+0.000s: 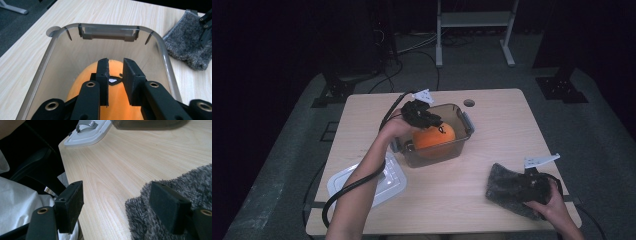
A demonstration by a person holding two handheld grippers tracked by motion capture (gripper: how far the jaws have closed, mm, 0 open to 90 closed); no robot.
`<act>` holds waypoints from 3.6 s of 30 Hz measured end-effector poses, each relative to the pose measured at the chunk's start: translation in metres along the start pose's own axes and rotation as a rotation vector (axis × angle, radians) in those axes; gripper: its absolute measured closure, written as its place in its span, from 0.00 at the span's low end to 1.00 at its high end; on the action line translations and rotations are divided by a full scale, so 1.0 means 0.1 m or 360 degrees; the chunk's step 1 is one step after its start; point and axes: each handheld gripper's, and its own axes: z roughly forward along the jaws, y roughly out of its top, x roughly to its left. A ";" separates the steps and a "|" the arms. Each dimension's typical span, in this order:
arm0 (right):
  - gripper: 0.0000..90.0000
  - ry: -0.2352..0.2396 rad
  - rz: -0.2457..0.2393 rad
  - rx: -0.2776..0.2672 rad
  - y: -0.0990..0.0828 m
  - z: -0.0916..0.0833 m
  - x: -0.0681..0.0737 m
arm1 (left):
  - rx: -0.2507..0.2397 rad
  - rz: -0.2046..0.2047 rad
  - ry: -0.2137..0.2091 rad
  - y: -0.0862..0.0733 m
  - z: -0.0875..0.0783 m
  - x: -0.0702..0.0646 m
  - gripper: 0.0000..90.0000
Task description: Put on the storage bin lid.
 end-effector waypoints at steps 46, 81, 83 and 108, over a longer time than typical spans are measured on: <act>0.30 -0.0009 0.0001 0.0006 0.01 0.03 0.01 | -0.0194 0.0013 0.0020 -0.24 -0.73 -0.24 0.63; 0.30 -0.0017 0.0006 0.0019 0.01 0.05 0.01 | -0.0286 -0.0058 0.0098 -0.61 -1.12 -0.33 0.39; 0.30 -0.0017 0.0006 0.0018 0.01 0.05 0.01 | -0.0287 -0.0065 0.0102 -0.64 -1.14 -0.33 0.38; 0.30 -0.0016 0.0012 0.0025 0.01 0.07 0.01 | -0.0321 -0.0116 0.0156 -0.93 -1.34 -0.43 0.22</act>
